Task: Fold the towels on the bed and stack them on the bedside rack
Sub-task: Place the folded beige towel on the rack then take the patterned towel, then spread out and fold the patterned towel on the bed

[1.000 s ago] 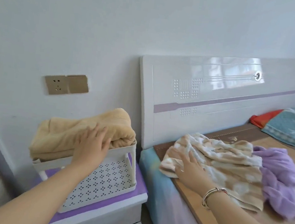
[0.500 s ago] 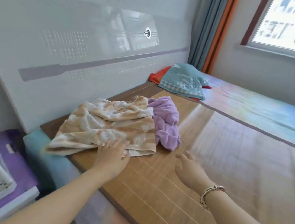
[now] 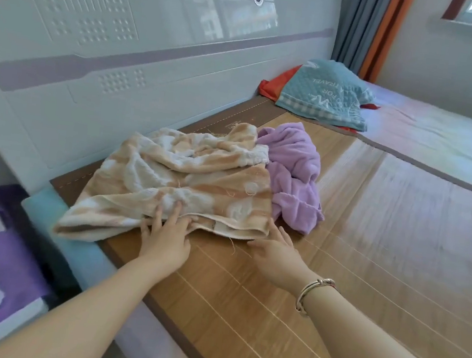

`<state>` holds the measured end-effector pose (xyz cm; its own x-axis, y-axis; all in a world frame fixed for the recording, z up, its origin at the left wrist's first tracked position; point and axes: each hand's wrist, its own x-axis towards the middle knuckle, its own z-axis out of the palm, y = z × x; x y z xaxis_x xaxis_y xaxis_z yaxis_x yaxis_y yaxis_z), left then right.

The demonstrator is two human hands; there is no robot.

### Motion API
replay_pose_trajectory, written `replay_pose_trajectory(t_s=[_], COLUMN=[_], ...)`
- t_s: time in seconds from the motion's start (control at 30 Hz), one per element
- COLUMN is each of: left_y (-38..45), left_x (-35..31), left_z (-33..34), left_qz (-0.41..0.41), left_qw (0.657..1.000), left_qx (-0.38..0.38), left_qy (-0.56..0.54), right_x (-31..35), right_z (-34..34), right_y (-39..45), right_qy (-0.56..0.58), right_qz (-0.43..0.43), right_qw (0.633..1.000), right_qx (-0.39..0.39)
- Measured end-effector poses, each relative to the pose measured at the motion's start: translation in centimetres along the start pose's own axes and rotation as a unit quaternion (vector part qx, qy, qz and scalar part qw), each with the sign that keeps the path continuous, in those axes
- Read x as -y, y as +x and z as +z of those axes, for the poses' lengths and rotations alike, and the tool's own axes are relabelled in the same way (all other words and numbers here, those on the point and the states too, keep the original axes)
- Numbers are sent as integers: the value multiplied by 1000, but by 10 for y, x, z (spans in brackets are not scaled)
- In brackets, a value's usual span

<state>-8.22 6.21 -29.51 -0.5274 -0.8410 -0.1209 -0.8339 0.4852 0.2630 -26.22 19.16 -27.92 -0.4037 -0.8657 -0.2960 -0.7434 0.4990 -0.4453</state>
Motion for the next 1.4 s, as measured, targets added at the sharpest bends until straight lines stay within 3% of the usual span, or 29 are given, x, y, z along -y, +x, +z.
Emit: replay_pose_trajectory(t_s=[0.1, 0.23, 0.43, 0.67, 0.77, 0.93, 1.1, 1.17, 1.3, 1.4], left_y=[1, -1, -13, -7, 3, 3, -13, -23, -49, -68], left_x=[2, -3, -3, 25, 40, 57, 43, 25, -19, -48], left_z=[0, -8, -23, -30, -29, -21, -34, -42, -64, -90], left_qz=[10, 32, 13, -19, -61, -69, -49, -27, 51, 85], left_qw=[999, 997, 1000, 1000, 994, 993, 990, 986, 979, 976], left_qx=[-34, -72, -18, -5, 16, -17, -36, -42, -100, -125], left_qy=[19, 22, 1, -12, -84, -99, -127, -162, -169, -159], right_x=[3, 10, 13, 24, 35, 46, 39, 37, 41, 37], right_z=[4, -2, -12, -3, -3, -8, -39, -59, -97, -130], right_y=[7, 2, -11, 3, 6, -8, -35, -55, -106, -160], right_qy=[24, 140, 194, 218, 243, 443, 683, 725, 766, 755], right_qz=[-4, -51, 10, 39, 40, 26, 2, -23, -63, -96], right_qw=[1000, 985, 979, 974, 966, 894, 728, 688, 640, 648], right_qx=[-15, -84, -57, -53, -80, -60, -63, -34, 23, 24])
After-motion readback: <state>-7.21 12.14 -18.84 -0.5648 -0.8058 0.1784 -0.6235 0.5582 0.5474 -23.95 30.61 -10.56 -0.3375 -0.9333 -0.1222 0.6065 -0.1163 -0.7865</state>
